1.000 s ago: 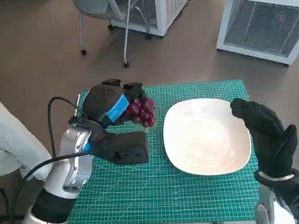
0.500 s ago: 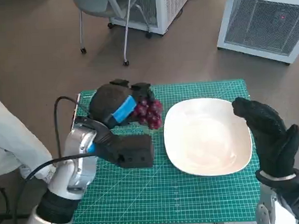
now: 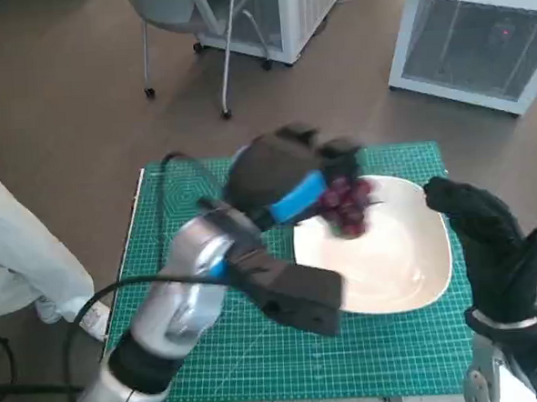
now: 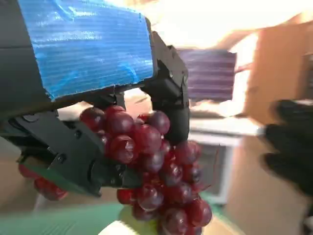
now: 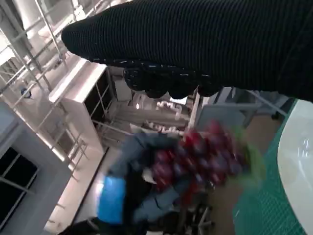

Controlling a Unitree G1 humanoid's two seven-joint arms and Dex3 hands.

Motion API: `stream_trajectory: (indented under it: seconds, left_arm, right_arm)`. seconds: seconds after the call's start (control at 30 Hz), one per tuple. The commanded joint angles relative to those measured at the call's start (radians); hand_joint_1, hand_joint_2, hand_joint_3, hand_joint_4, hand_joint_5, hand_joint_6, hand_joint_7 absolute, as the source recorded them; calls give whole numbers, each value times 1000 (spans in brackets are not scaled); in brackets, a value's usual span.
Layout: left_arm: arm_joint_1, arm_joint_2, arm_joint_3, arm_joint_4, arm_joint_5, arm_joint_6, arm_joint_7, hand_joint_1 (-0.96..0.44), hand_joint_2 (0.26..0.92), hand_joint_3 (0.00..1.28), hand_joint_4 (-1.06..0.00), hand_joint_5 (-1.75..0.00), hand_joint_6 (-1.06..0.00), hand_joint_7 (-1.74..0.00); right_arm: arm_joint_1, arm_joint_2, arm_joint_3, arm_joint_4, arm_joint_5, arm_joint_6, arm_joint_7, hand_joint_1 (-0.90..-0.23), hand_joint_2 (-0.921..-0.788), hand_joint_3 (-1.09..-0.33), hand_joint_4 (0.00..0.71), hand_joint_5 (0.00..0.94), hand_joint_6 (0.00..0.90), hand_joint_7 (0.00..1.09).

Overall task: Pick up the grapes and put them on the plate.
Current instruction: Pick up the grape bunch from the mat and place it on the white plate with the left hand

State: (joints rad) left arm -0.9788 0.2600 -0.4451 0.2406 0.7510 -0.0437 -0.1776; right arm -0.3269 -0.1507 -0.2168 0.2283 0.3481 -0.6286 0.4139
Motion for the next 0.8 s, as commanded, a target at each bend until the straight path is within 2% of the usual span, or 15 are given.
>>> stream_trajectory:
  seconds: [0.03, 0.17, 0.3, 0.37, 0.5, 0.8]
  left_arm:
    - [-52, -35, -24, 127, 8, -41, 39, 5, 668, 622, -552, -1553, -588, -1174]
    - [-77, -67, -37, 203, 5, -50, 51, 2, 711, 513, -586, -1493, -622, -1097]
    - [-102, -97, -49, 272, 8, -38, 43, 1, 816, 305, -632, -1381, -603, -1100]
    - [-111, -106, -52, 297, 6, -31, 36, 0, 841, 258, -638, -1363, -598, -1100]
    - [-126, -123, -62, 343, 4, -18, 21, 0, 870, 217, -631, -1359, -578, -1119]
    - [-133, -130, -69, 383, -7, -31, 19, 1, 907, 132, -666, -1215, -560, -1231]
  right_arm:
    - [36, -2, -15, -6, -13, -8, -23, -489, -921, -562, 458, 5, 137, 641]
    - [41, 1, -20, -13, -24, -17, -42, -486, -921, -570, 457, 4, 143, 632]
    - [42, 5, -22, -13, -27, -20, -57, -485, -921, -573, 457, 4, 146, 625]
    - [43, 7, -21, -13, -27, -22, -62, -485, -921, -573, 457, 4, 148, 623]
    - [46, 11, -20, -17, -23, -24, -67, -484, -921, -573, 457, 3, 151, 618]
    - [46, 9, -21, -19, -9, -23, -61, -482, -921, -574, 457, 3, 154, 608]
